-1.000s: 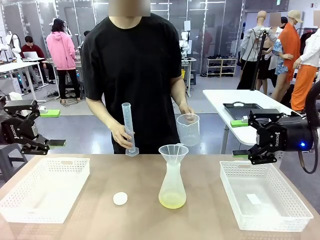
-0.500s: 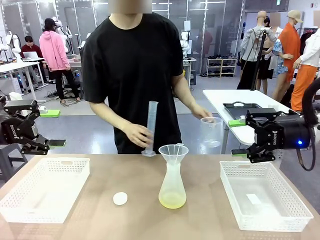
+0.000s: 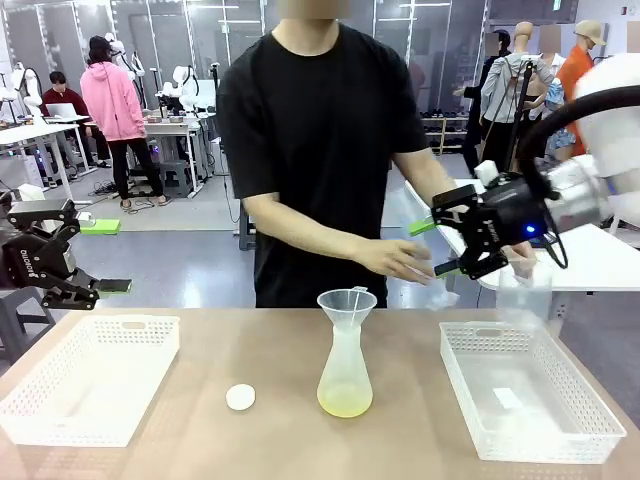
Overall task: Prepare the solutions needed for the experiment.
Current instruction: Once the solution is in the Big flask , pick up the Plastic Funnel and place it back into the right Organizing basket.
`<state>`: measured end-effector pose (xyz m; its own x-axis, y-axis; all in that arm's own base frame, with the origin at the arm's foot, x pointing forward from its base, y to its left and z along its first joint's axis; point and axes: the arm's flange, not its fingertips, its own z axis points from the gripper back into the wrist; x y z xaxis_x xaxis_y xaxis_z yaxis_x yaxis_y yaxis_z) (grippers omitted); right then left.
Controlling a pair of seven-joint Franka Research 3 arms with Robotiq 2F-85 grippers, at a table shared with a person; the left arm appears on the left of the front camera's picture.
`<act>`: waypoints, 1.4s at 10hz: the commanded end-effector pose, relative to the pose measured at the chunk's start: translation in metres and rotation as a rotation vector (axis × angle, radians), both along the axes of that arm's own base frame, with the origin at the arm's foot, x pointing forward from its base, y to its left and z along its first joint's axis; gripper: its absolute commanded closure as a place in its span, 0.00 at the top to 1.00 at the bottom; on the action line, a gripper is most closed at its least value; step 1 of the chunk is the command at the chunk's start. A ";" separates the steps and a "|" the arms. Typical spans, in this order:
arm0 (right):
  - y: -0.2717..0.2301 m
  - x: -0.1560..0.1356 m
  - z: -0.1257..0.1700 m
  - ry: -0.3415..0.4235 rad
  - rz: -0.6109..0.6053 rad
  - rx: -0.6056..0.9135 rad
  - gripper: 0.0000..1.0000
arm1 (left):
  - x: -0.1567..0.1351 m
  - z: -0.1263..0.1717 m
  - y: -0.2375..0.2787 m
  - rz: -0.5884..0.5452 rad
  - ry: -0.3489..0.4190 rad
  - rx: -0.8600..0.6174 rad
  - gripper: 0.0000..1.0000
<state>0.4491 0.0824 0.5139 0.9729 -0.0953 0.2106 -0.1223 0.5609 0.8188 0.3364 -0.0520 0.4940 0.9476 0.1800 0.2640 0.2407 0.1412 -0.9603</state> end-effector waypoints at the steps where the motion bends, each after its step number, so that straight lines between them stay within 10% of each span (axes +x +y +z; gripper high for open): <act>1: 0.025 0.024 0.005 0.016 0.028 -0.201 1.00 | 0.001 0.002 -0.002 0.000 -0.004 -0.027 1.00; 14: 0.074 0.045 0.003 0.003 0.220 -0.426 1.00 | 0.001 0.002 -0.002 0.000 -0.004 -0.027 1.00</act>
<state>0.4890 0.1538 0.5197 0.9682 0.1529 0.1982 -0.2374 0.8113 0.5343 0.3364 -0.0520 0.4940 0.9476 0.1800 0.2640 0.2407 0.1414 -0.9602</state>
